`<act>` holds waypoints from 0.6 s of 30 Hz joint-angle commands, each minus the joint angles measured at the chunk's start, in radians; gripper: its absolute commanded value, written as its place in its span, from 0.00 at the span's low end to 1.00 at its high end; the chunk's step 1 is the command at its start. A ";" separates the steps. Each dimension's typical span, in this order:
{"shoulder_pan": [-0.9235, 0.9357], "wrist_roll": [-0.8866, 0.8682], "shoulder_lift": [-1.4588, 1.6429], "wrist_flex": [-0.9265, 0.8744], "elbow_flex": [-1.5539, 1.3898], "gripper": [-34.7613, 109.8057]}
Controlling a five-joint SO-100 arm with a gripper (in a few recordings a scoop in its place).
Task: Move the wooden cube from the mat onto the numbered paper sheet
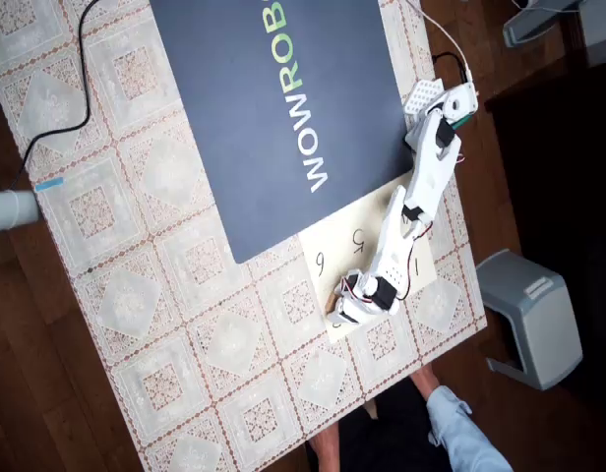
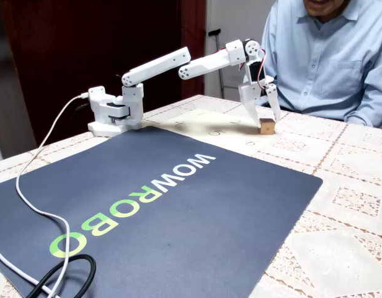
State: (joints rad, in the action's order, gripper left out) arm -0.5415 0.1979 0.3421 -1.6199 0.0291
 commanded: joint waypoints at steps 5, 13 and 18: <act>0.017 -0.034 0.273 -0.123 0.069 0.39; 0.178 -0.044 1.039 -0.173 -0.440 0.36; 0.492 0.057 1.456 0.084 -1.132 0.34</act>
State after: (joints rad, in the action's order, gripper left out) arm -0.1887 0.2071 1.5355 -1.6490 -0.7010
